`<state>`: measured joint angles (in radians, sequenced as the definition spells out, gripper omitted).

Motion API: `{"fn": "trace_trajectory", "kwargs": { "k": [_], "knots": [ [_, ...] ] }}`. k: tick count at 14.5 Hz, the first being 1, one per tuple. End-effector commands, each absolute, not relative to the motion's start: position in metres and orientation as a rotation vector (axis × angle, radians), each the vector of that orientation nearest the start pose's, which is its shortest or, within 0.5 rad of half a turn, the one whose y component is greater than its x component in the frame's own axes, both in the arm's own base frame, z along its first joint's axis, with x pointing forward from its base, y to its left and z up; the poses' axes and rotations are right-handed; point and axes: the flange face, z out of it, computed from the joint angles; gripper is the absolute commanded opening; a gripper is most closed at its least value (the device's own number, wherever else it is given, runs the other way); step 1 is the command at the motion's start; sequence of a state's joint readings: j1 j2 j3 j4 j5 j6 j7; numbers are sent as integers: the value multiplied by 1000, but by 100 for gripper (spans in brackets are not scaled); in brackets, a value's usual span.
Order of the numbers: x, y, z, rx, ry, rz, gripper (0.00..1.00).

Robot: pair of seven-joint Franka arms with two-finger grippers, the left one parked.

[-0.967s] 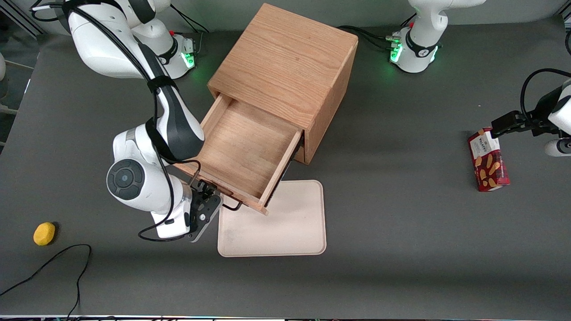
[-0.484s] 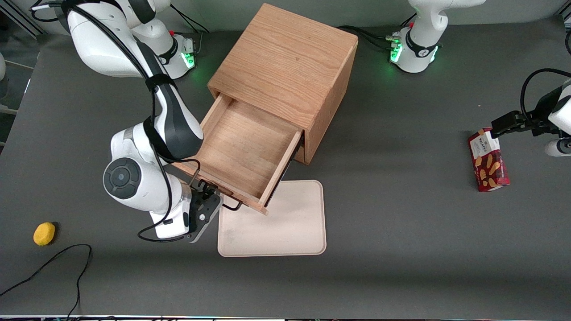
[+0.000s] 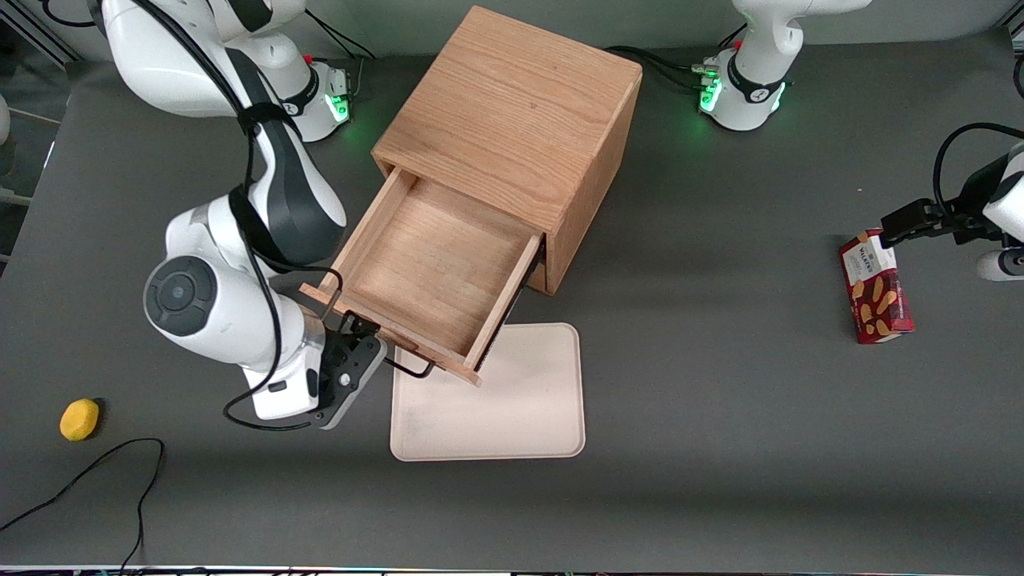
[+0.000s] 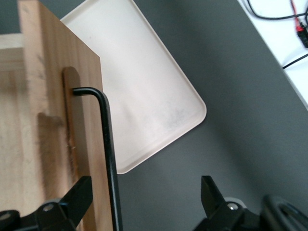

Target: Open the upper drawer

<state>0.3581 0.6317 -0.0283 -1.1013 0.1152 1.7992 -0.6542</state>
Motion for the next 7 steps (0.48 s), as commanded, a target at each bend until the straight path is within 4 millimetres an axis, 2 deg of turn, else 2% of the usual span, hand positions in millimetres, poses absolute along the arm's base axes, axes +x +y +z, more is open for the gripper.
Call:
{"fn": "trace_trajectory", "kwargs": {
  "k": [1,4,7],
  "knots": [
    [683,245,495,-2691,-1408,-128,100],
    [671,240,527,-2711,-1388,-143,100],
    [659,224,563,-2798,-1209,-166,100]
  ]
}}
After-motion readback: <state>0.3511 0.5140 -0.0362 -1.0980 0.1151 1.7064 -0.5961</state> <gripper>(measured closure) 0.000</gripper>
